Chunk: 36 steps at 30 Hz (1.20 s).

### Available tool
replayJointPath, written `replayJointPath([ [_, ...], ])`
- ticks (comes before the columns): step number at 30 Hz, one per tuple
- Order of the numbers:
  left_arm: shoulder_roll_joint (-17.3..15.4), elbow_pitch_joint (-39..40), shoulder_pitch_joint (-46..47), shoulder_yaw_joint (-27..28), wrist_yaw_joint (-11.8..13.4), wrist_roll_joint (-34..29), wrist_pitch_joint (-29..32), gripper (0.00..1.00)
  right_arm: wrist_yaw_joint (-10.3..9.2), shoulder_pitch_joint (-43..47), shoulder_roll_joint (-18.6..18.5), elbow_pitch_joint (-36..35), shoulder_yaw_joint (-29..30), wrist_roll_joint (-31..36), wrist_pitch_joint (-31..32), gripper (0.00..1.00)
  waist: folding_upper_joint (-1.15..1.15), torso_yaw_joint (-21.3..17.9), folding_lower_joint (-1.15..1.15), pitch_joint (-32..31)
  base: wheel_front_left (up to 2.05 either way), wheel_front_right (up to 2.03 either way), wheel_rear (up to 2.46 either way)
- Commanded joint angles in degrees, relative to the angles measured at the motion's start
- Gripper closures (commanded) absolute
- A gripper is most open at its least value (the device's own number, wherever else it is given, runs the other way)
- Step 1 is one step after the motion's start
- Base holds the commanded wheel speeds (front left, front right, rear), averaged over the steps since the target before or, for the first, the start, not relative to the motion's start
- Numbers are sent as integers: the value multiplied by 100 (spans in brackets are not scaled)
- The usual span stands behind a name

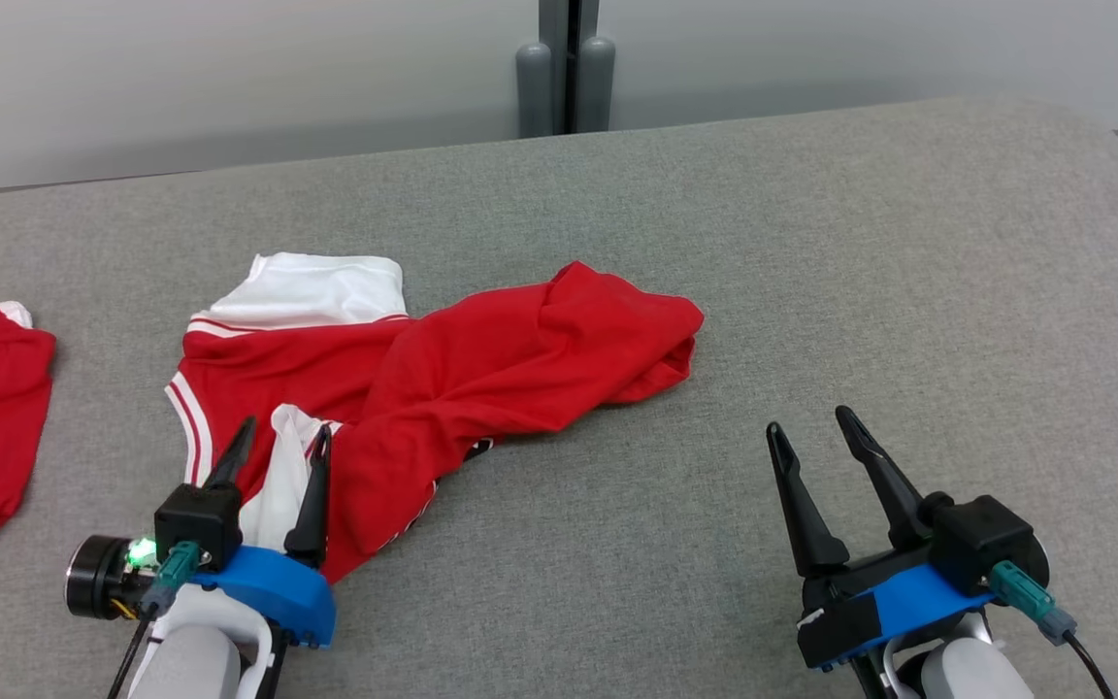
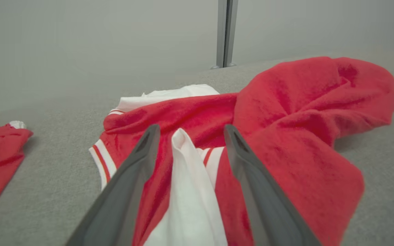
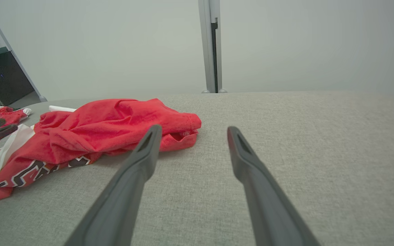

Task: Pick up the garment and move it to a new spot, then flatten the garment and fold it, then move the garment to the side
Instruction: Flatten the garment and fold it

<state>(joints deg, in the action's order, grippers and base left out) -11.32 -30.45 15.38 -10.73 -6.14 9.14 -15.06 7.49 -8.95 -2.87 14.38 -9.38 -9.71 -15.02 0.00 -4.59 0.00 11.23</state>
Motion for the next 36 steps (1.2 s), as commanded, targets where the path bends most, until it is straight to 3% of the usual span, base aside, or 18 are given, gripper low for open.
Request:
replayJointPath([
  [1,-9,-143,89,-7,-22,-27,-16,0,1,-49,-3,7,5,-28,-23,0,0,-29,0,15,0,0,0],
  [8,-11,-825,255,96,-35,-55,-16,0,1,-35,-3,-13,33,-87,-23,0,0,-199,0,134,0,0,0],
  [9,-19,-957,298,150,-37,-56,-16,60,1,-45,-3,-18,50,-94,-23,0,0,-216,0,150,0,0,0],
  [10,-20,-989,323,166,-41,-61,-16,100,1,-49,-4,-18,62,-96,-23,0,0,-218,0,151,0,0,0],
  [15,26,-926,323,222,-58,-97,-17,100,1,29,-3,13,112,-82,-24,0,0,-146,0,38,0,0,0],
  [22,230,-101,-73,85,-113,-111,-17,100,1,160,-3,57,147,-80,-24,0,0,132,0,-248,0,0,0],
  [36,302,758,-1547,-1004,-132,-78,-17,100,1,449,-4,152,222,-117,-24,0,0,652,0,-627,0,0,0],
])
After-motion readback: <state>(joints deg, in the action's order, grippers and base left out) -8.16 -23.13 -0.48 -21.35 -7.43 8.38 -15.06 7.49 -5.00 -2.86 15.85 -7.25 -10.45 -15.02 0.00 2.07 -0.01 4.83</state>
